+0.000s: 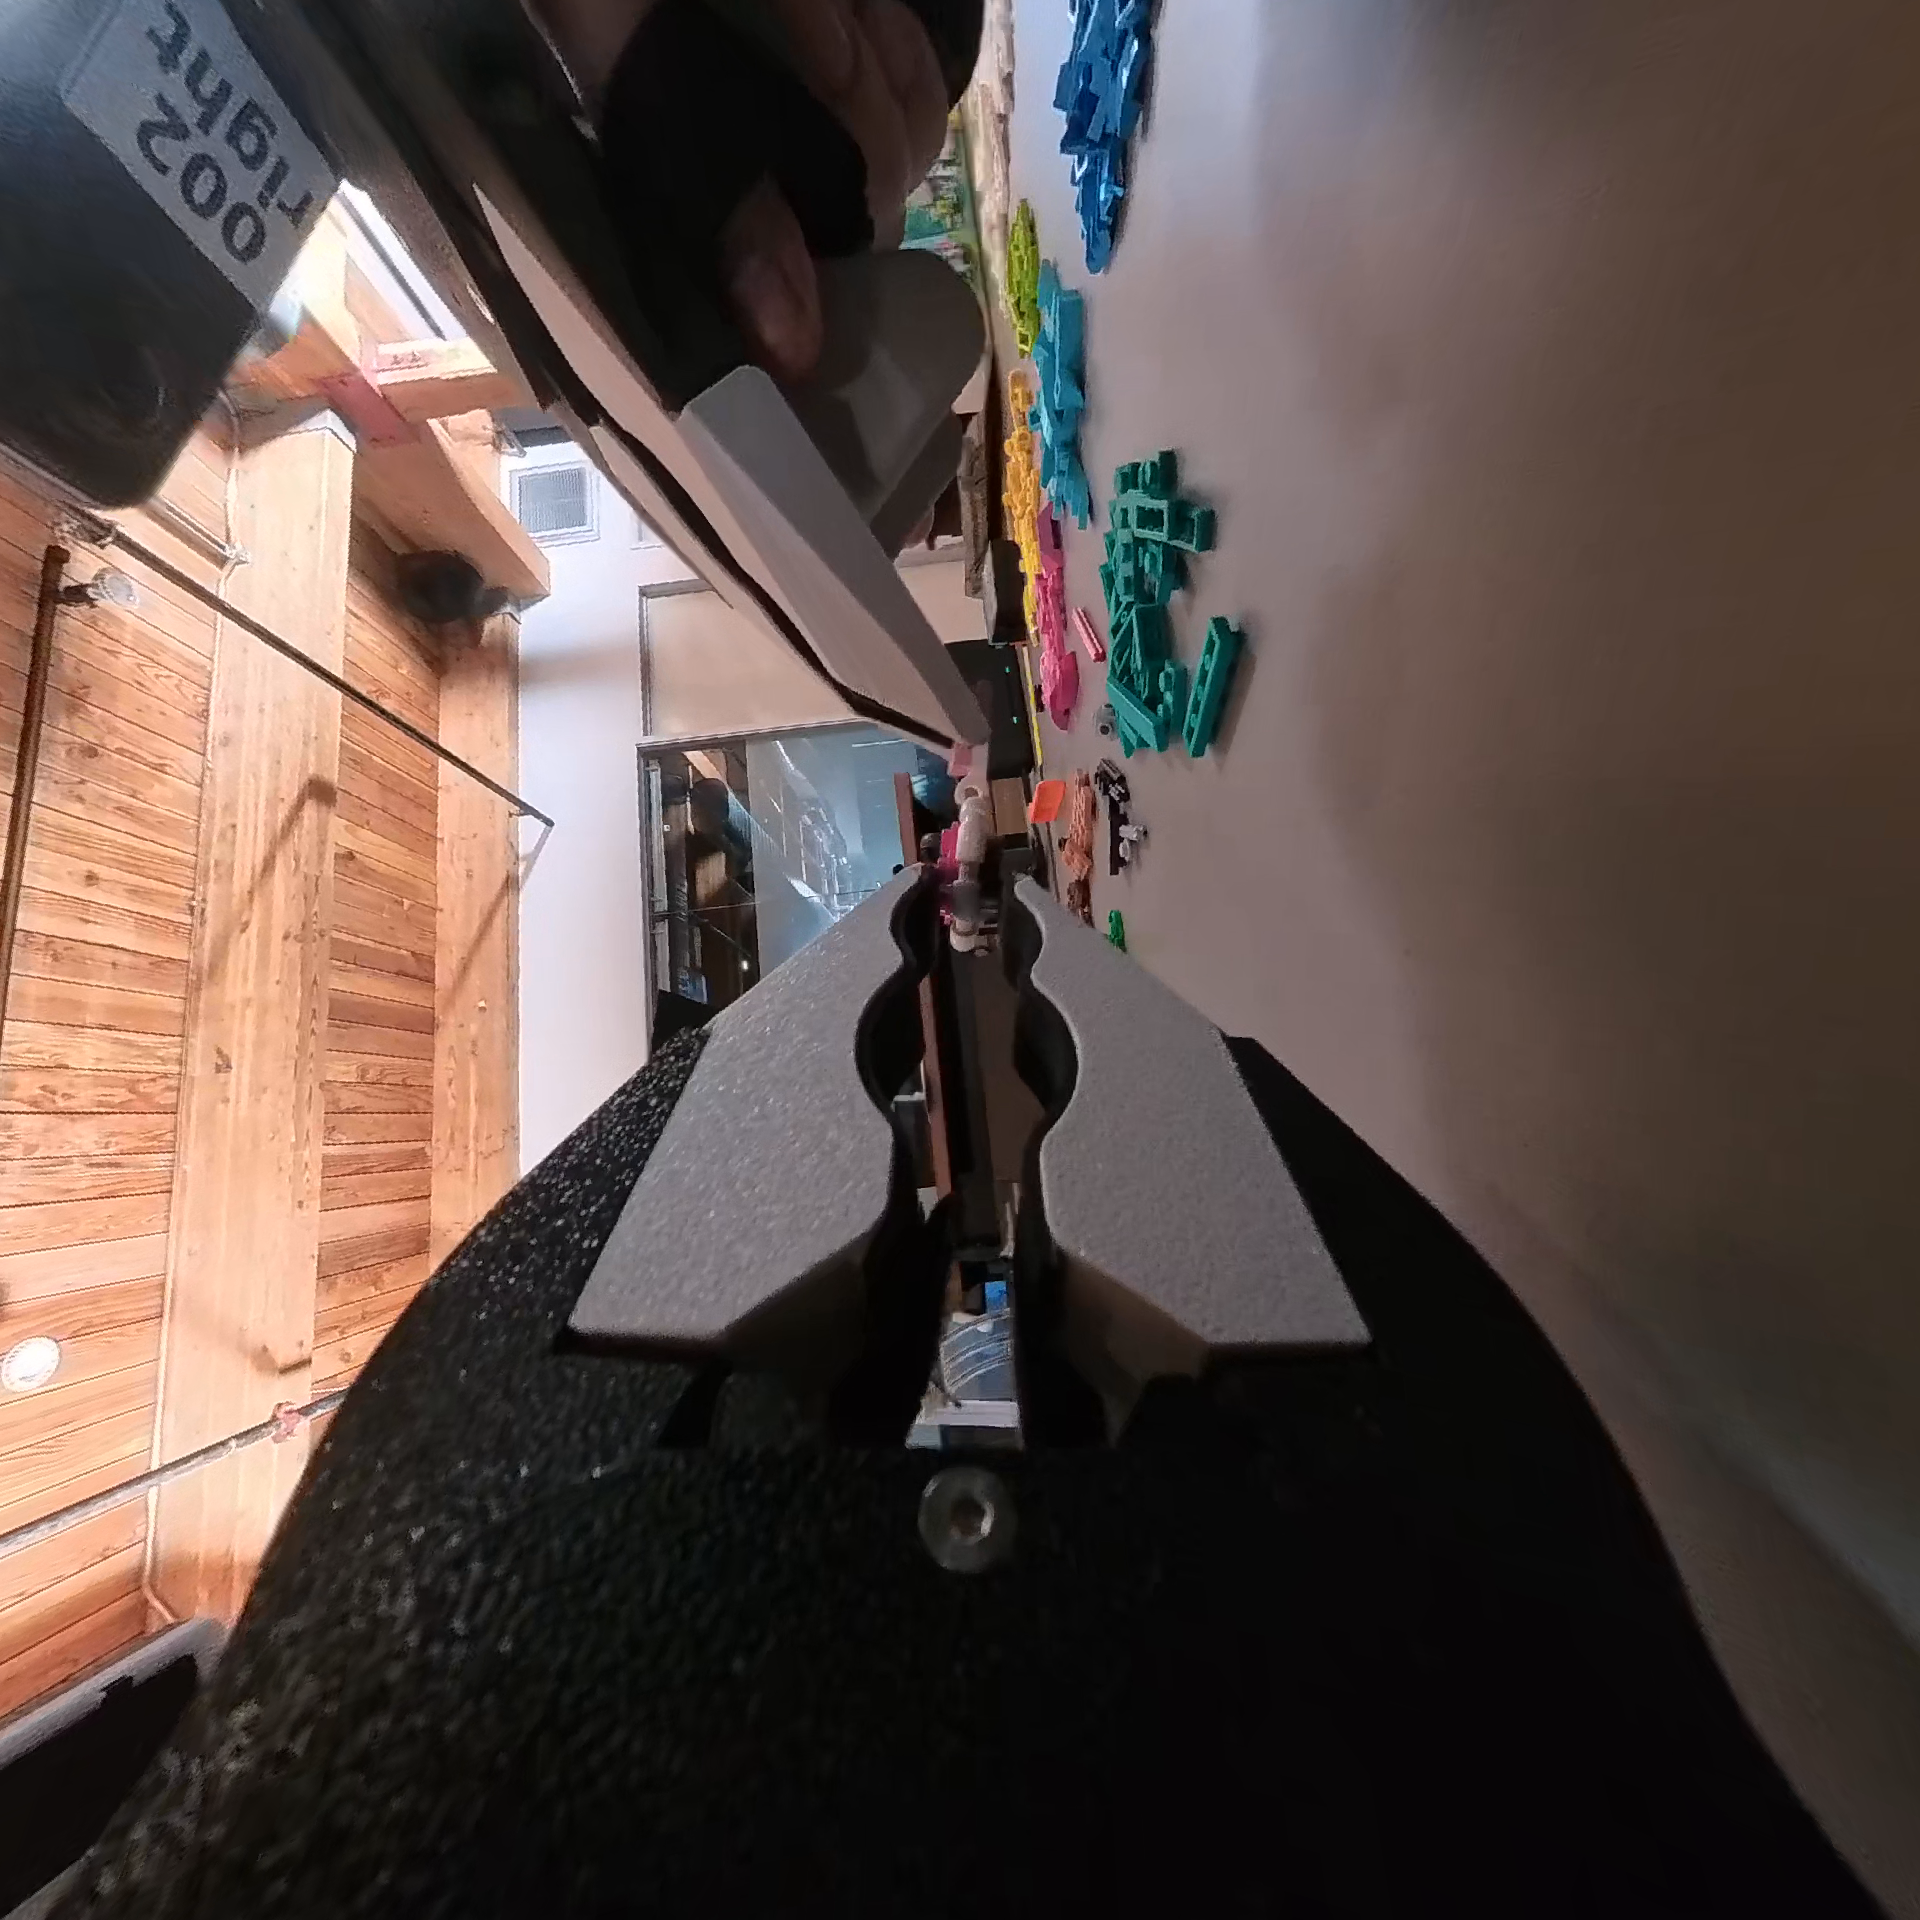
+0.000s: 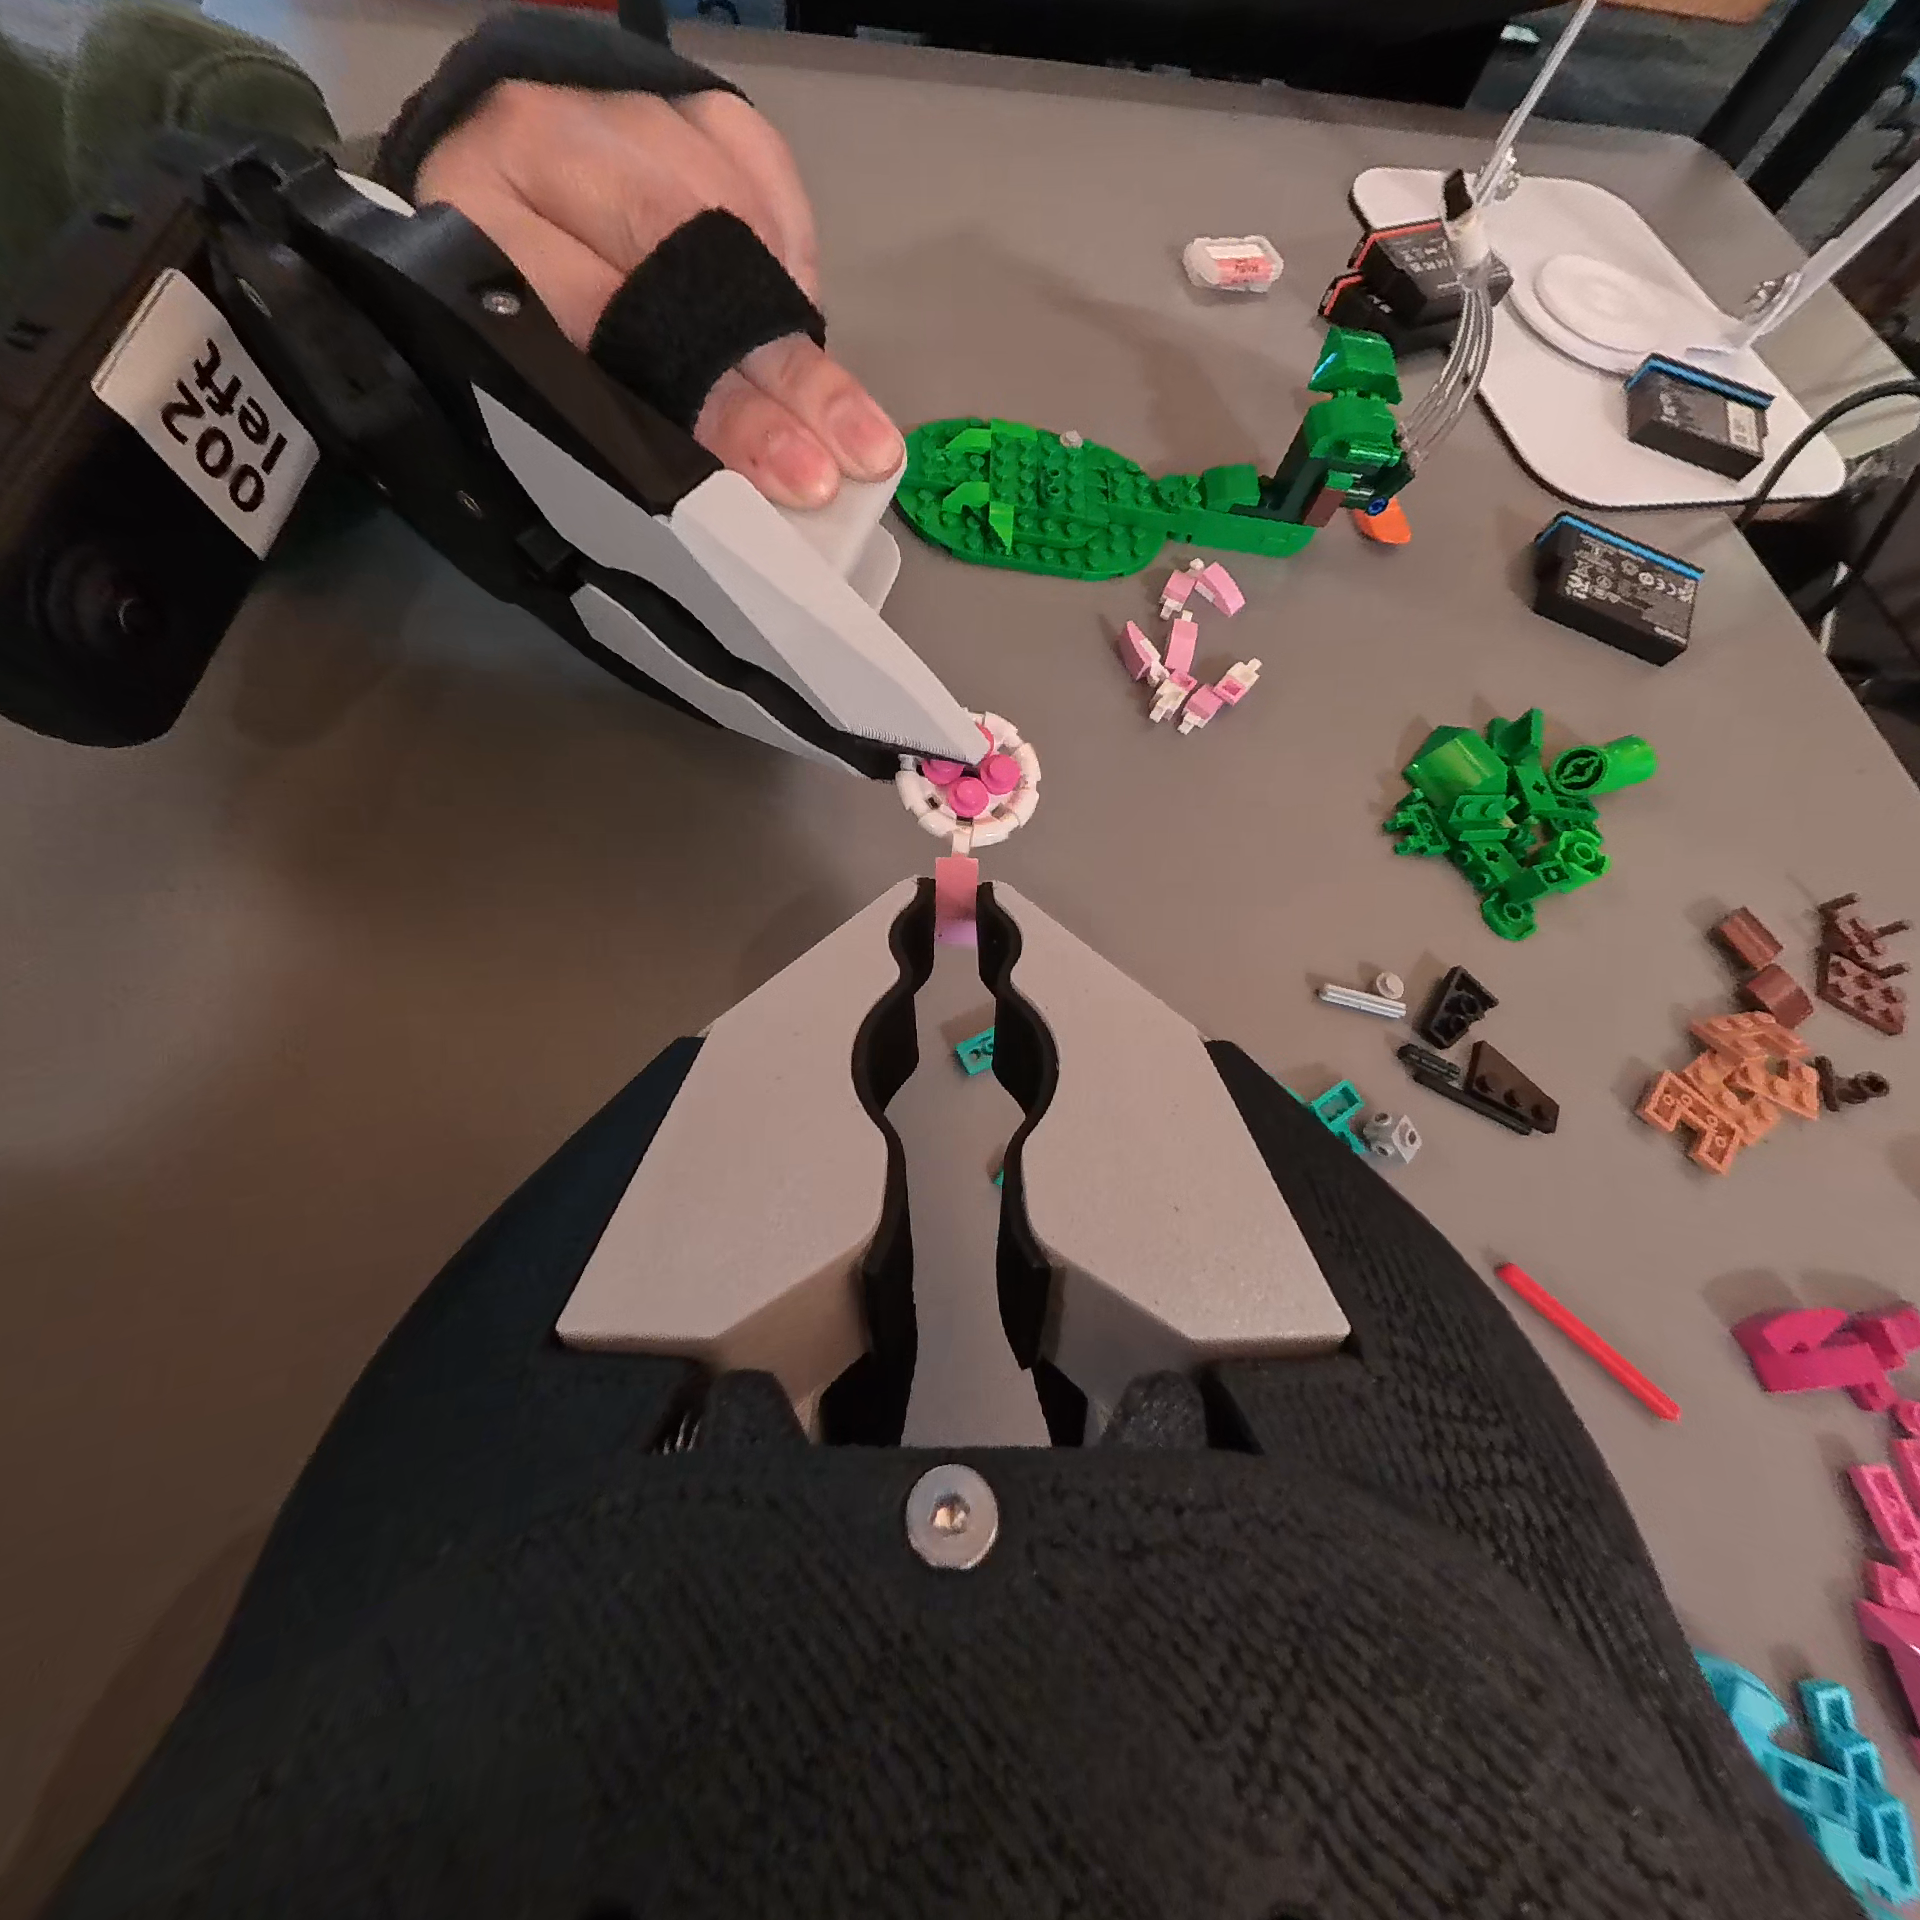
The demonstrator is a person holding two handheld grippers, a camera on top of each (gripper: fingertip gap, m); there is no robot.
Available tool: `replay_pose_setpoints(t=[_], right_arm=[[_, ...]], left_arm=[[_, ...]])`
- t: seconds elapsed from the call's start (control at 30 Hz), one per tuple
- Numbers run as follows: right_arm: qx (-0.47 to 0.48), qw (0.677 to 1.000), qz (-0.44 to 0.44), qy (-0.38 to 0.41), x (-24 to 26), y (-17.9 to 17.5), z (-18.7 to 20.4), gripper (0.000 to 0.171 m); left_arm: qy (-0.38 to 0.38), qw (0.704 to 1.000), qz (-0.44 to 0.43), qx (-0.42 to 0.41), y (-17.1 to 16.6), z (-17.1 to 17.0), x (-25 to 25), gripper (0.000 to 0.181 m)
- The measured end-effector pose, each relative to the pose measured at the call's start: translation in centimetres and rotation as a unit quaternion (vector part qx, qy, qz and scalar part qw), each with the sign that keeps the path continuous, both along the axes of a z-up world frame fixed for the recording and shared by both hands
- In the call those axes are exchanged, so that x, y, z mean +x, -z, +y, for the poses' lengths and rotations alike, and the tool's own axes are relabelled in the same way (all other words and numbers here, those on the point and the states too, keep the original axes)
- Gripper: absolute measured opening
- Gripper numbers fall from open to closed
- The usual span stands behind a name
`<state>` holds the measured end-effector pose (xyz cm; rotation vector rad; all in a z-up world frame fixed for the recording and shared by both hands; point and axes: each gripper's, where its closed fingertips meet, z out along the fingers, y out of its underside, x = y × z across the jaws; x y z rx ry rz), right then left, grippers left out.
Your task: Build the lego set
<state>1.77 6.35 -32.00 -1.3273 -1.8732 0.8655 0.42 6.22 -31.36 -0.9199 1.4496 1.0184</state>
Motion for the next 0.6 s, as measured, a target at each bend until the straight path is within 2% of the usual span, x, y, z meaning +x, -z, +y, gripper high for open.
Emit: replay_pose_setpoints(t=[0.5,0.6], right_arm=[[0.003,1.0,-0.001,-0.012,0.3,-0.2,-0.3,0.006],[-0.046,0.996,0.052,-0.05,-0.3,-2.2,-2.6,0.003]], left_arm=[[0.018,1.0,-0.003,-0.01,0.3,-0.4,0.8,0.007],[0.085,0.996,0.019,-0.038,1.8,-1.7,4.0,0.007]])
